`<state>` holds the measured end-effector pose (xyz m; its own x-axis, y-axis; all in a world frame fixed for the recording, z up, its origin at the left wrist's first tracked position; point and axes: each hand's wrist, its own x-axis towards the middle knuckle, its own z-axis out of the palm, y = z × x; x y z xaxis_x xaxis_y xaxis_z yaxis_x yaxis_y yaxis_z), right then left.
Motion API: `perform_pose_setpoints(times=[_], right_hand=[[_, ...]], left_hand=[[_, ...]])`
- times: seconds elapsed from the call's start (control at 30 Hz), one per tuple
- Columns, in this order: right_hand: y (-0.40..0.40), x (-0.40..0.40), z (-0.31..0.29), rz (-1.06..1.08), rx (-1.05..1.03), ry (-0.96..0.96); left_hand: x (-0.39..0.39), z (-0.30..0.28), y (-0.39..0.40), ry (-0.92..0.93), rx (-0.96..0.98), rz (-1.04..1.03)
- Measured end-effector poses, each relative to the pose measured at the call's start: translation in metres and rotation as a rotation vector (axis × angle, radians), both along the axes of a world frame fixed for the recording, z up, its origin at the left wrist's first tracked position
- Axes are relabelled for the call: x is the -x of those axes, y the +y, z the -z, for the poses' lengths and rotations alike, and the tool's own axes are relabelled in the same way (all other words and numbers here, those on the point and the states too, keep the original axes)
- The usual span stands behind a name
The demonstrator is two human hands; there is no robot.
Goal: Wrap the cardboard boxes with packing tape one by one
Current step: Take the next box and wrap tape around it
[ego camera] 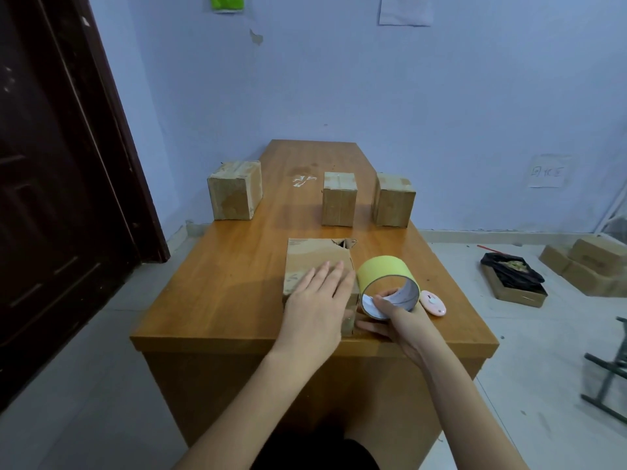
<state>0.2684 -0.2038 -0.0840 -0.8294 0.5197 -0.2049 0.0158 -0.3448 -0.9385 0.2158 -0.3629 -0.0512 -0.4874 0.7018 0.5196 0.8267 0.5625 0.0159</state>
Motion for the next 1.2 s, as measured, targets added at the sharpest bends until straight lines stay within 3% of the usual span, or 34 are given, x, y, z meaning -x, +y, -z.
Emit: perform_pose_setpoints(times=[0.13,0.23,0.37,0.57,0.83,0.97,1.2], right_hand=[[-0.002,-0.002,-0.001,-0.003,-0.010,-0.002],[-0.004,-0.001,-0.001,-0.011,-0.035,-0.018],[-0.005,-0.002,-0.002,-0.006,-0.023,-0.026],[-0.005,-0.004,-0.003,-0.011,-0.014,-0.032],[-0.014,-0.006,-0.013,-0.002,-0.063,-0.025],[-0.023,-0.006,-0.027,-0.110,-0.168,0.008],[-0.015,-0.013,-0.058,-0.085,-0.363,0.012]], left_hand=[[0.007,-0.003,-0.018,-0.129,-0.092,-0.003],[0.014,0.001,-0.038,-0.005,0.014,-0.138],[0.015,-0.012,-0.036,0.023,0.110,-0.153],[0.002,-0.006,-0.004,0.031,0.143,-0.018],[0.003,-0.005,-0.002,-0.017,-0.080,-0.004],[-0.003,-0.012,-0.002,-0.111,-0.224,0.022],[-0.003,-0.005,-0.010,-0.413,-0.519,0.029]])
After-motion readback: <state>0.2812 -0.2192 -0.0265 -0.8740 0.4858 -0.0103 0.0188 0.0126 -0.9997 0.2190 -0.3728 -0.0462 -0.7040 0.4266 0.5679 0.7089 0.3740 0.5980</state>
